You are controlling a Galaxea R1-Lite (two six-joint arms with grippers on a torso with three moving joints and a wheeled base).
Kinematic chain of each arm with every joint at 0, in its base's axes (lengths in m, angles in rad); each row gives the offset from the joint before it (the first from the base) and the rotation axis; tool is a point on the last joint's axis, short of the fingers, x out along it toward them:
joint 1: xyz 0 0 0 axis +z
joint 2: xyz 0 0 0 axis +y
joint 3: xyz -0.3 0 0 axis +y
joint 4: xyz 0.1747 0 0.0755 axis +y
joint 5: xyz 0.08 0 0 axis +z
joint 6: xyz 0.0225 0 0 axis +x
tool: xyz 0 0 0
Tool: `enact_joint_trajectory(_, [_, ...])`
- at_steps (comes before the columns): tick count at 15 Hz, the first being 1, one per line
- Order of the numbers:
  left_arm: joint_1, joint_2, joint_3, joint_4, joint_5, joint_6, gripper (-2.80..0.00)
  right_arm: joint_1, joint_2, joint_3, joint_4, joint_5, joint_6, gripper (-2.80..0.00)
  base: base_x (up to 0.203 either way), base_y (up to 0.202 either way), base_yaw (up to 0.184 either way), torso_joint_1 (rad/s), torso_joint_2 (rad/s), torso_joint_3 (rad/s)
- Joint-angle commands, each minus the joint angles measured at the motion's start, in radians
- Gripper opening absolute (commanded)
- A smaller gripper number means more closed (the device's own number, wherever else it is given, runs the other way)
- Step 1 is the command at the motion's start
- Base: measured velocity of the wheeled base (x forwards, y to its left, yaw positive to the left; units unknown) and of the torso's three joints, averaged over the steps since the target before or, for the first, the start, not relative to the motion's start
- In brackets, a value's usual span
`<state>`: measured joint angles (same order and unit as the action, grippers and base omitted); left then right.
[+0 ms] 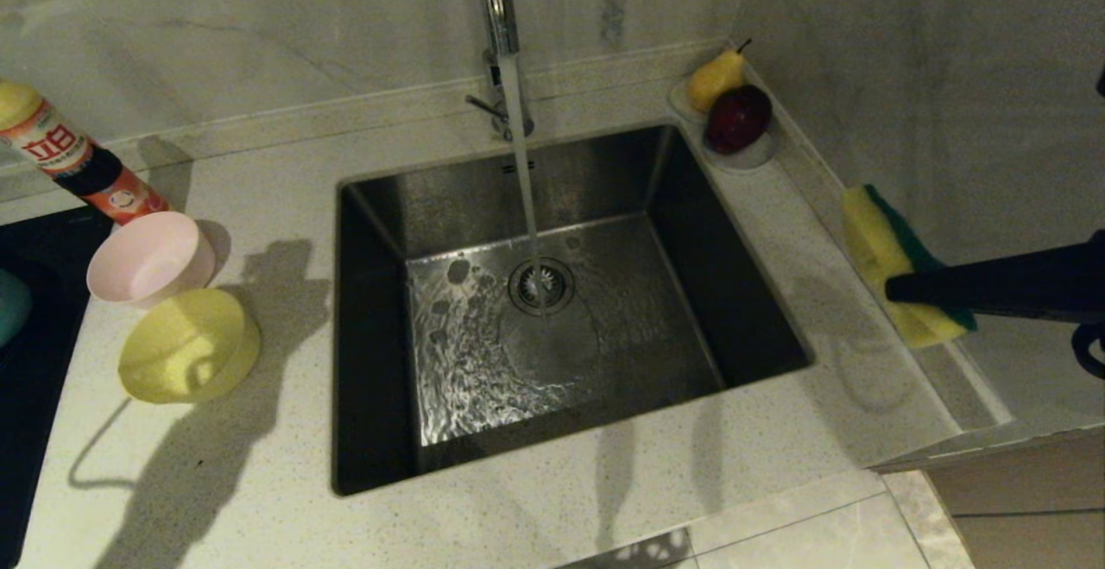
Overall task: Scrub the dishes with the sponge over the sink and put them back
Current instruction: Put down the sponge
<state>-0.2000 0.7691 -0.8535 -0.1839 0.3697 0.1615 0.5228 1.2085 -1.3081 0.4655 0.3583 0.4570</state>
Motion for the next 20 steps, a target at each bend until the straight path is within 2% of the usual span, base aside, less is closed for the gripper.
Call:
enact_joint_trajectory(1, [0.108, -0.135, 0.068, 0.025, 0.035, 0.0, -2.8, 0.0, 0.003, 0.01, -0.004, 0.004, 0.0, -2.8, 0.0, 0.0, 0.0, 0.0, 0.0, 0.0])
enact_joint_trajectory(4, [0.163, -0.309, 0.177, 0.088, 0.036, -0.002, -2.8, 0.003, 0.002, 0.026, -0.004, 0.004, -0.001, -2.8, 0.0, 0.0, 0.0, 0.0, 0.0, 0.0])
enact_joint_trajectory(9, [0.174, -0.503, 0.408, 0.144, 0.033, -0.044, -2.8, 0.002, -0.015, 0.041, -0.005, 0.004, 0.0, -2.8, 0.0, 0.0, 0.0, 0.0, 0.0, 0.0])
enact_joint_trajectory(11, [0.182, -0.613, 0.555, 0.159, 0.014, -0.055, -2.8, 0.002, -0.018, 0.049, -0.004, 0.004, -0.001, -2.8, 0.0, 0.0, 0.0, 0.0, 0.0, 0.0])
enact_joint_trajectory(13, [0.189, -0.739, 0.681, 0.182, -0.078, -0.066, -2.8, 0.002, -0.024, 0.055, -0.005, 0.004, -0.001, -2.8, 0.0, 0.0, 0.0, 0.0, 0.0, 0.0])
enact_joint_trajectory(15, [0.191, -0.771, 0.784, 0.204, -0.122, -0.086, -2.8, 0.002, -0.029, 0.064, -0.002, 0.002, -0.002, -2.8, 0.0, 0.0, 0.0, 0.0, 0.0, 0.0])
enact_joint_trajectory(16, [0.192, -0.771, 0.796, 0.213, -0.14, -0.121, -2.8, 0.002, -0.027, 0.072, -0.004, 0.002, -0.003, -2.8, 0.0, 0.0, 0.0, 0.0, 0.0, 0.0])
enact_joint_trajectory(18, [0.192, -0.771, 0.801, 0.225, -0.26, -0.167, -2.8, 0.003, -0.031, 0.078, -0.005, 0.002, -0.006, -2.8, 0.0, 0.0, 0.0, 0.0, 0.0, 0.0])
enact_joint_trajectory(20, [0.192, -0.77, 0.825, 0.225, -0.355, -0.154, -2.8, 0.005, -0.036, 0.081, -0.004, 0.002, -0.031, -2.8, 0.0, 0.0, 0.0, 0.0, 0.0, 0.0])
